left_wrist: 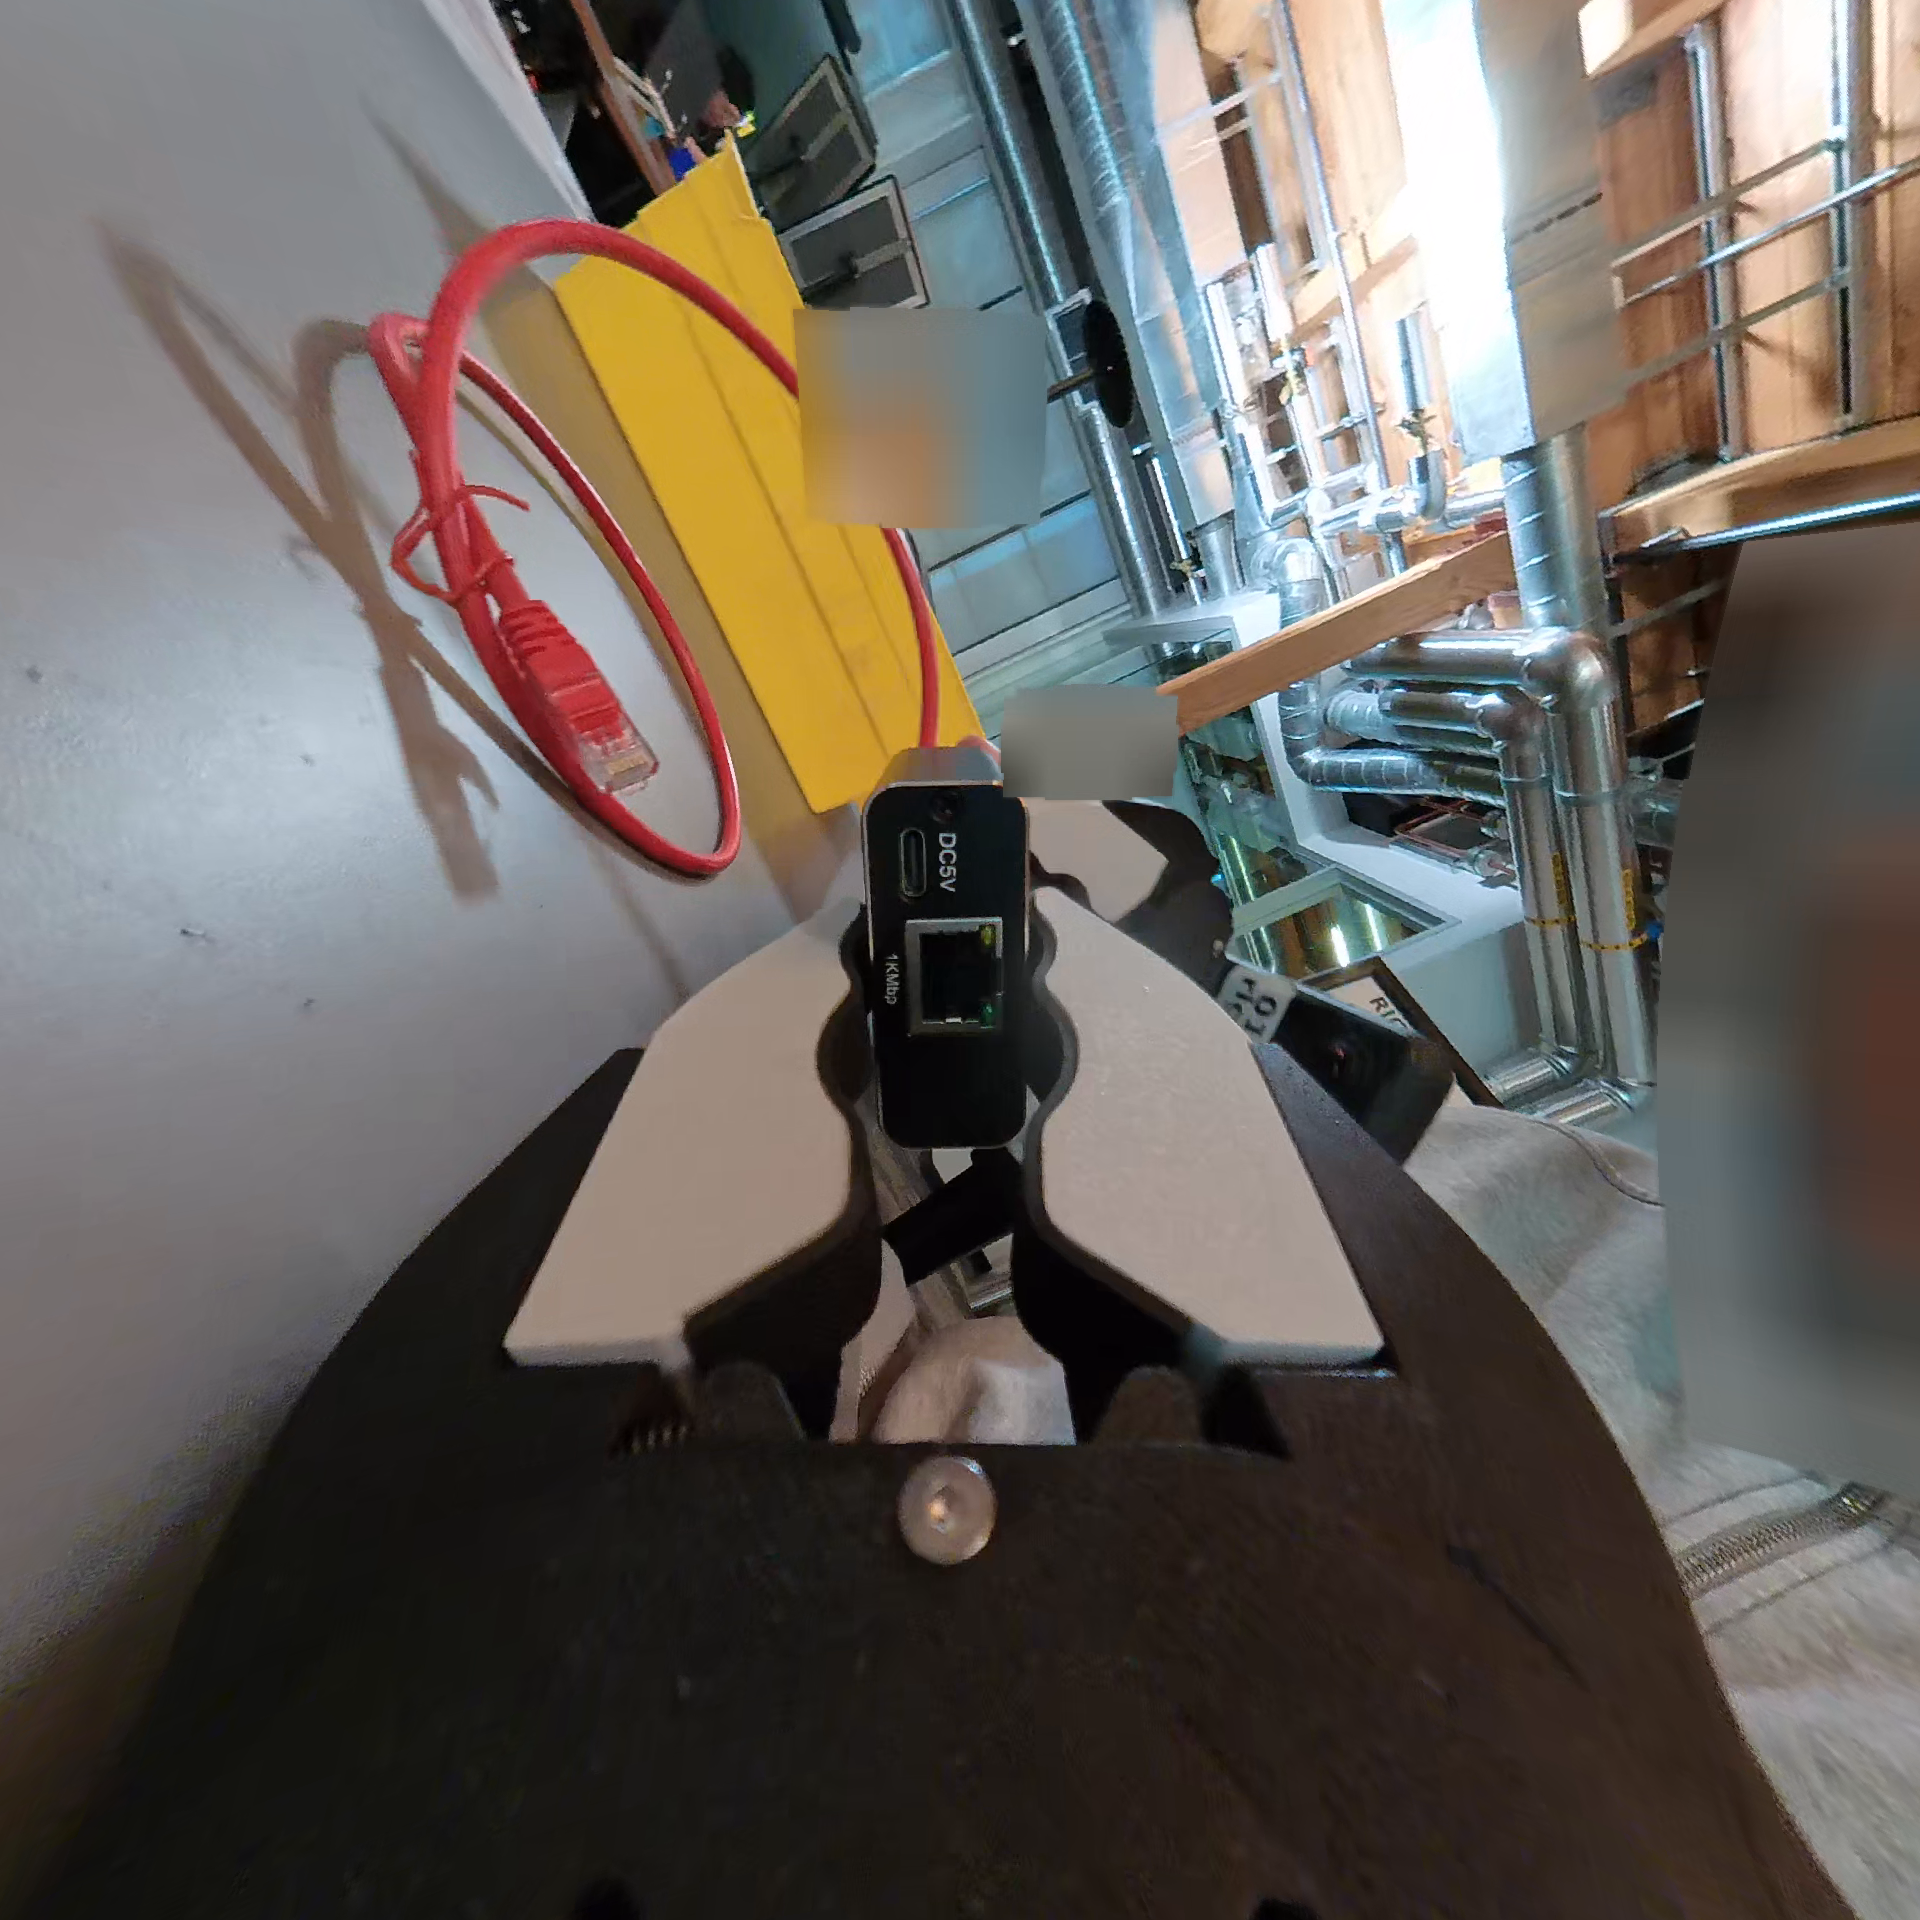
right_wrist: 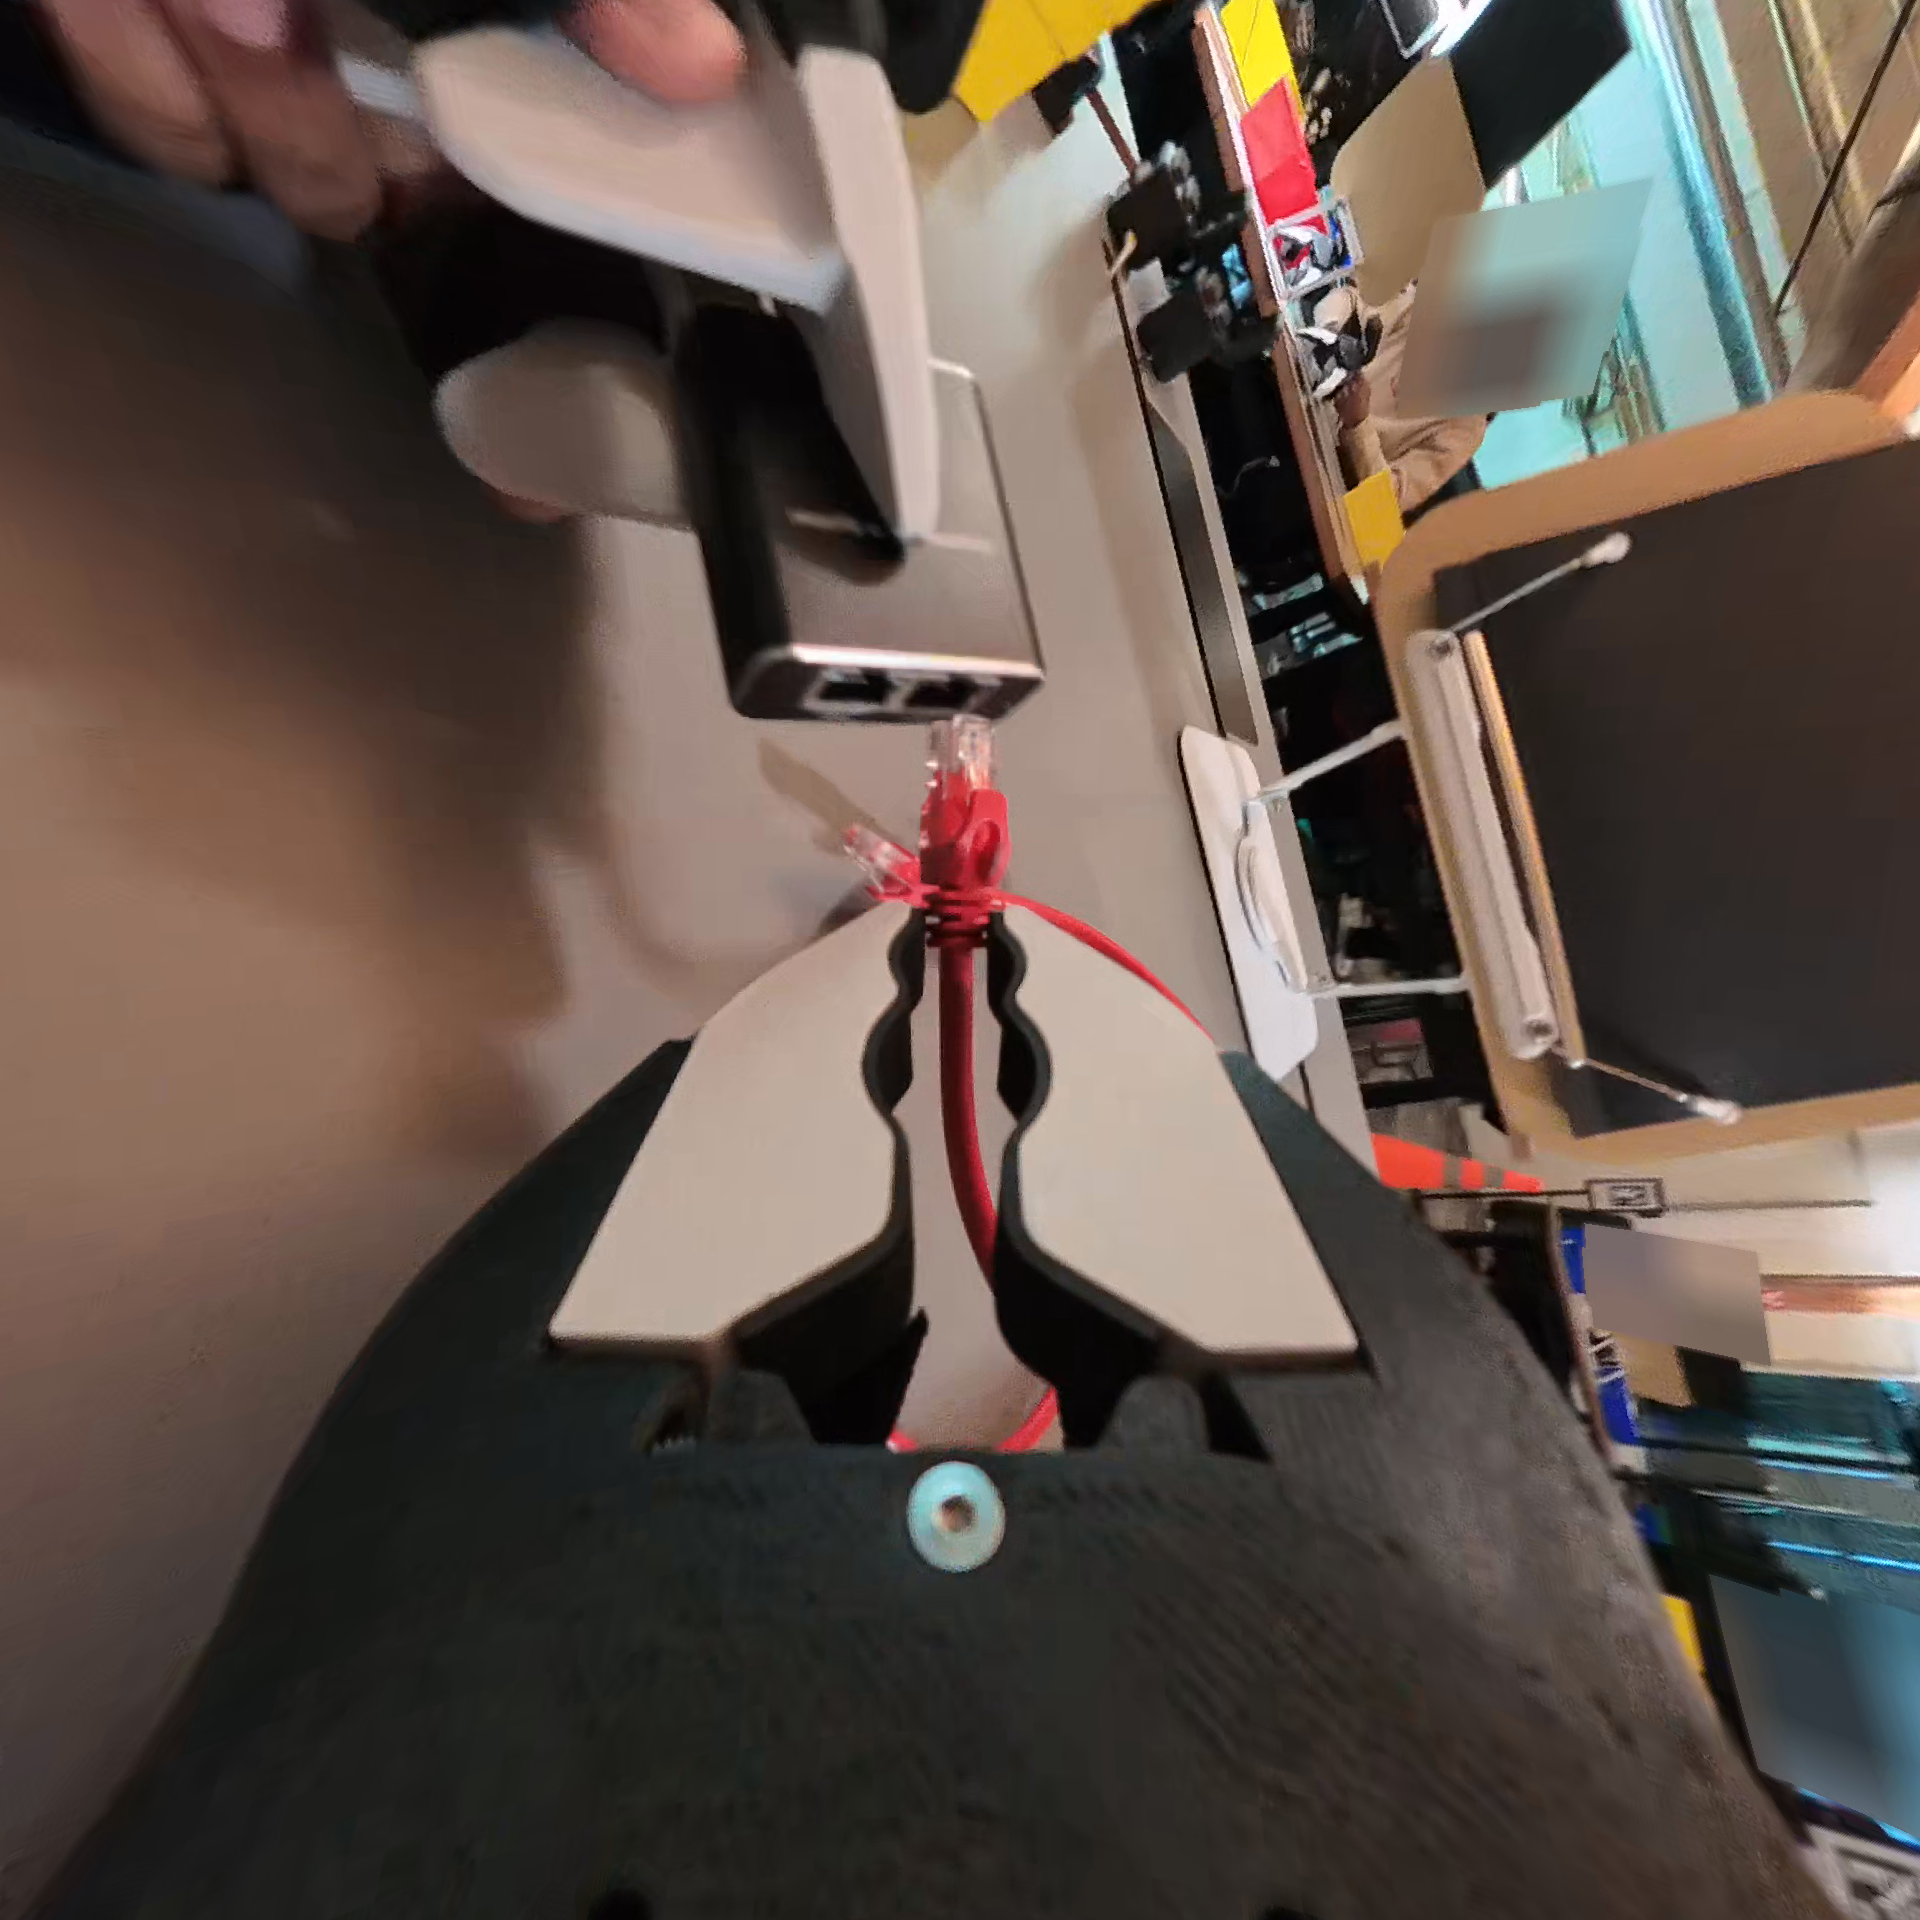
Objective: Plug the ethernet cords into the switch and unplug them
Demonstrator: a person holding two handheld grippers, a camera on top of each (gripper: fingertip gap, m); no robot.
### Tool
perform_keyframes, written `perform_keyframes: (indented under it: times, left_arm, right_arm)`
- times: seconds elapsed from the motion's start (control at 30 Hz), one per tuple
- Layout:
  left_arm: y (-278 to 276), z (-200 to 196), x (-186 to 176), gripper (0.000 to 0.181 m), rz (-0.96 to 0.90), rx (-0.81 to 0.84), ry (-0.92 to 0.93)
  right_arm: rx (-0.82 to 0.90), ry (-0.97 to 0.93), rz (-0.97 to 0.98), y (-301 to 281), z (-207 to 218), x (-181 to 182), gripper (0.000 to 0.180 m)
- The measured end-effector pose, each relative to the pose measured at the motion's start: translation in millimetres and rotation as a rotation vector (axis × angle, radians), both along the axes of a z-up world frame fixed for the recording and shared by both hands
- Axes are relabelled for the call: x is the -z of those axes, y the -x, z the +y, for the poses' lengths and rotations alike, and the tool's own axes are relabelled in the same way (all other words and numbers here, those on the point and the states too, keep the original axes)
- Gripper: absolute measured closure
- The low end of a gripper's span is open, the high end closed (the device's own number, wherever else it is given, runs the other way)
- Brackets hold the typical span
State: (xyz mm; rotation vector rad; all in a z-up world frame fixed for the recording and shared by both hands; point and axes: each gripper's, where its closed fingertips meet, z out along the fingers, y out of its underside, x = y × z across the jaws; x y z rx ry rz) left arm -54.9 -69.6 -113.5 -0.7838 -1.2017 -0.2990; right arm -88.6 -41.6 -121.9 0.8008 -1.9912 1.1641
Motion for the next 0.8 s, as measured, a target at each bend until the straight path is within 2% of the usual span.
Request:
perform_keyframes:
  times: [0.03, 0.57, 0.8]
  left_arm:
    - [0.2, -0.5, 0.7, 0.156, -0.006, -0.004, 0.0]
    - [0.1, 0.7, 5.0, 0.156, -0.028, -0.011, 0.037]
    - [-0.3, 5.8, 7.9, 0.156, -0.028, -0.005, 0.101]
  right_arm:
    - [0.007, 0.0, 0.03, -2.4, -1.0, -0.9, 0.168]
    - [0.028, -0.052, 0.24, -2.2, -1.1, 4.6, 0.169]
    - [0.061, -0.076, 0.233, 2.4, -0.2, 7.5, 0.168]
